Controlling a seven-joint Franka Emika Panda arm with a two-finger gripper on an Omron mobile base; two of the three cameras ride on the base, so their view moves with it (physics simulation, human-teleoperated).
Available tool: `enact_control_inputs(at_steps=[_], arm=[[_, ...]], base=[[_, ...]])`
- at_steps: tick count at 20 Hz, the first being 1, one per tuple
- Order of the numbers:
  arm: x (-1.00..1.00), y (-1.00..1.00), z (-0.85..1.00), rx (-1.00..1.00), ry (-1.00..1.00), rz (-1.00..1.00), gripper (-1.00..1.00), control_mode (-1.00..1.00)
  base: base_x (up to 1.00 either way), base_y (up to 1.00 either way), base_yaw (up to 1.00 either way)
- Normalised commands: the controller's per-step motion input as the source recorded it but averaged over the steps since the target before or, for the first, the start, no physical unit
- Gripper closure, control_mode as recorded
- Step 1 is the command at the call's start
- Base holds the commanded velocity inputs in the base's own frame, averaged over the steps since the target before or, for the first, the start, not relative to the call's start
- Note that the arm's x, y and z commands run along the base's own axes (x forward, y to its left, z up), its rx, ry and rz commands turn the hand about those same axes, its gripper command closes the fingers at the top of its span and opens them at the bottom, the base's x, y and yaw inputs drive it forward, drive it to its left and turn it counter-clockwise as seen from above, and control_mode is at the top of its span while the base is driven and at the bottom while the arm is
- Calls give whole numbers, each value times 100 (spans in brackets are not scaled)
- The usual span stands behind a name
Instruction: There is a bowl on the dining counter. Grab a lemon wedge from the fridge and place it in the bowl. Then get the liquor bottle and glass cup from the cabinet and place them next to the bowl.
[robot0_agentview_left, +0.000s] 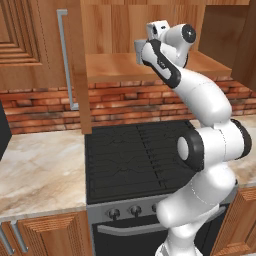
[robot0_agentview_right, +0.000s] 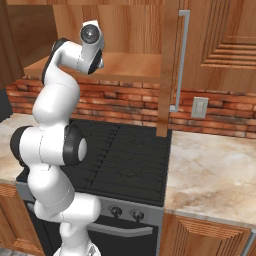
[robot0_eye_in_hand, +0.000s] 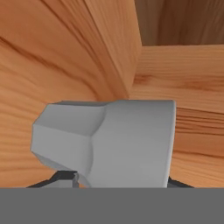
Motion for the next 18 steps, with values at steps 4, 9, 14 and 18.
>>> enact_control_inputs(at_steps=[4,9,14,18], arm=[[6,1,-9,0,0,0,100,-100],[-6,3,0,0,-1,0,100,-100],[-32,4,-7,0,-1,-1,100,-100],[-2,5,-11,0,1,0,100,-100]], base=[[0,0,0],[0,0,0],[0,0,0],[0,0,0]])
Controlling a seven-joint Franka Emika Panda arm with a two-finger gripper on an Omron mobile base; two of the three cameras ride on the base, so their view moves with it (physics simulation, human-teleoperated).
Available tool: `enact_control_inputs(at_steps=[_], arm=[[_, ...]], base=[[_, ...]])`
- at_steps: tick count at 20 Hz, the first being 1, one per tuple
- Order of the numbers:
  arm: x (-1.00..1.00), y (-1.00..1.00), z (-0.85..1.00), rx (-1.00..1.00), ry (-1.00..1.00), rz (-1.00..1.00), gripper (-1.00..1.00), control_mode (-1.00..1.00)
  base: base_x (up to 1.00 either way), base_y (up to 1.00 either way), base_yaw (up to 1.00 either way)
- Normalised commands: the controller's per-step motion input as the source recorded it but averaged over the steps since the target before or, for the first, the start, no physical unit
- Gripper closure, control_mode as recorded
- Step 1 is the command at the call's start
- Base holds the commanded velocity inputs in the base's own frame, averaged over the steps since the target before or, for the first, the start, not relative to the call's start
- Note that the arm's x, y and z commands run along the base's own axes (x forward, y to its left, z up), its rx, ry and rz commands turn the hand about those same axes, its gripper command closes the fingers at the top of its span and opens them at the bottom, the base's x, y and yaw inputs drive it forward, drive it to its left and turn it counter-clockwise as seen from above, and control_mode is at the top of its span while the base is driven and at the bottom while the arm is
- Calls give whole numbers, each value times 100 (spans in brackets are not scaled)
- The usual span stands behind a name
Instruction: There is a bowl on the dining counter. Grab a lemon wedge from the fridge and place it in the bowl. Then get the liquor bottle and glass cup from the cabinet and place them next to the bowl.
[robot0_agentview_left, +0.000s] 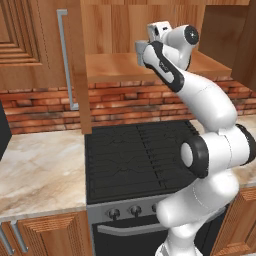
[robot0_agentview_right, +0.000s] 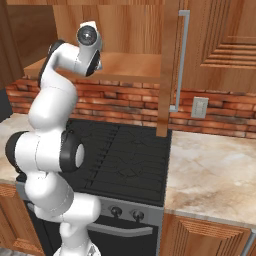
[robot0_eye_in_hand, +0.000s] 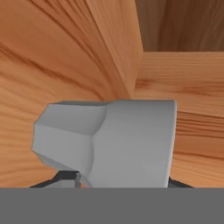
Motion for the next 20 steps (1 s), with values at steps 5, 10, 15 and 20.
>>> enact_control_inputs(at_steps=[5,10,15,20], arm=[[-58,1,-7,-1,-6,-2,100,-100],[-100,0,0,0,-22,-6,100,-100],[-100,0,0,0,-26,-5,100,-100],[-100,0,0,0,-27,-5,100,-100]], base=[[0,0,0],[0,0,0],[0,0,0],[0,0,0]])
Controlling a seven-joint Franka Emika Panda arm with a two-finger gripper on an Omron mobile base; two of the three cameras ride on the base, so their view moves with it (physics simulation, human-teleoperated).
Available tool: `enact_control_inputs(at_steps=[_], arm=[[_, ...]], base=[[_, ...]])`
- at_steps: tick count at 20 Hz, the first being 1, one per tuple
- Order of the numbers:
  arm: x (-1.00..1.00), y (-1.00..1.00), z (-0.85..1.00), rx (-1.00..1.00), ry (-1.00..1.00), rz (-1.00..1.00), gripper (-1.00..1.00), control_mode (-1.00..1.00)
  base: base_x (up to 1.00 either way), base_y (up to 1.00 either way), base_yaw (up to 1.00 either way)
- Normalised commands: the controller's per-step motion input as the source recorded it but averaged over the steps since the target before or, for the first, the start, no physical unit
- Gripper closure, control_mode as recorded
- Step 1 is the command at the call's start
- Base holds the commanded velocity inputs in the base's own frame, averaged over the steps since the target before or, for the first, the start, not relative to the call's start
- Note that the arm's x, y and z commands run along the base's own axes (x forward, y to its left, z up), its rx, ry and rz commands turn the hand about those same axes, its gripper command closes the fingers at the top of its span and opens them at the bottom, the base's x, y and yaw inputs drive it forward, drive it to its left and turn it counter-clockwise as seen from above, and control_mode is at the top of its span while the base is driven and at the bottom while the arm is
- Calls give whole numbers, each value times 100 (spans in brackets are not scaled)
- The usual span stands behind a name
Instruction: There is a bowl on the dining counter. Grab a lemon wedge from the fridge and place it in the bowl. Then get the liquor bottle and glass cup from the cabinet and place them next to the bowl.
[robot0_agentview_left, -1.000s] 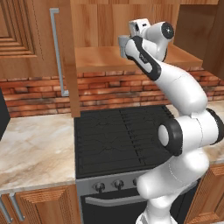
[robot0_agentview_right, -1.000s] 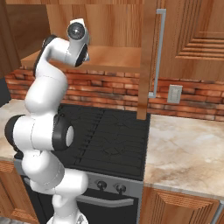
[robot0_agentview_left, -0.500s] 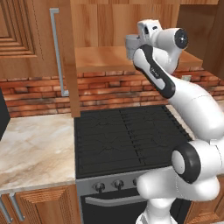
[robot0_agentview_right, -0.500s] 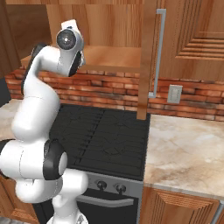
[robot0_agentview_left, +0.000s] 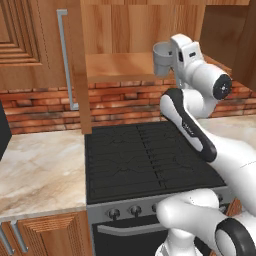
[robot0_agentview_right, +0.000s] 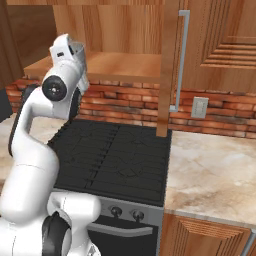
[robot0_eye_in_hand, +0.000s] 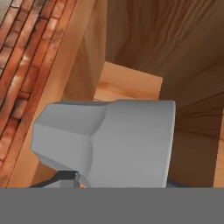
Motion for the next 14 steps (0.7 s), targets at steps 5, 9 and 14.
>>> enact_control_inputs(at_steps=[5,9,14], arm=[[-100,6,3,0,-19,-7,100,-100],[-98,10,6,0,-4,-6,100,-100],[-95,0,7,0,0,-3,100,-100]], base=[[0,0,0],[0,0,0],[0,0,0]])
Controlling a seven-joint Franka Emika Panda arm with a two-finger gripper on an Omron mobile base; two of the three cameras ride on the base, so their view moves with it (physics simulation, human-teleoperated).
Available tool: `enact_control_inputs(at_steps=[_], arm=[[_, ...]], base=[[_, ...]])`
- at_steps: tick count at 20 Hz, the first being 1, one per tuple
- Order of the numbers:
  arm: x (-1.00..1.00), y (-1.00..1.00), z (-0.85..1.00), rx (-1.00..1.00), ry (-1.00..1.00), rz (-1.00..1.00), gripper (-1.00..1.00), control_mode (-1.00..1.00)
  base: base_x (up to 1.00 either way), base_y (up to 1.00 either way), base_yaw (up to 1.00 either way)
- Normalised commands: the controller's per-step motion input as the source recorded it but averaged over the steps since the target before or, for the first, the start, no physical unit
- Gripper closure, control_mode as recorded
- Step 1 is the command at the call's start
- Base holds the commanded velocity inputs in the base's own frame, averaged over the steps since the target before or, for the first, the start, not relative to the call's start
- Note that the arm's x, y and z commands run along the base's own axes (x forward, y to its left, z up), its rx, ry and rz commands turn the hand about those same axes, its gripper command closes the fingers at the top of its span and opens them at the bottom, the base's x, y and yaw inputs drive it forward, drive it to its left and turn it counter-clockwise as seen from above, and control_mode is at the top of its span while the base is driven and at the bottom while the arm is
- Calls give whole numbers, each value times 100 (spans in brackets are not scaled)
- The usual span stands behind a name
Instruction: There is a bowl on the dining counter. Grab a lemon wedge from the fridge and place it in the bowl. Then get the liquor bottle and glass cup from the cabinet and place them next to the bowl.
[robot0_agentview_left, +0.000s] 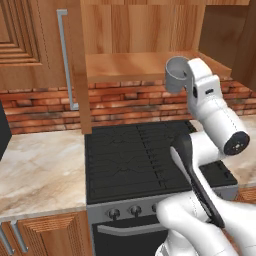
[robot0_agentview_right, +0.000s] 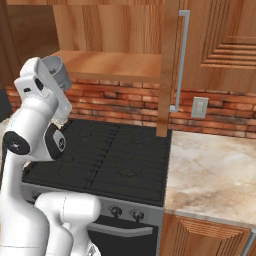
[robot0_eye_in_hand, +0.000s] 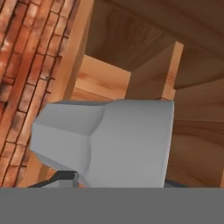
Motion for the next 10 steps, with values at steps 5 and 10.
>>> enact_control_inputs(at_steps=[5,10], arm=[[-80,-32,7,9,2,0,100,-100],[-68,-46,1,18,9,0,100,-100]], base=[[0,0,0],[0,0,0]])
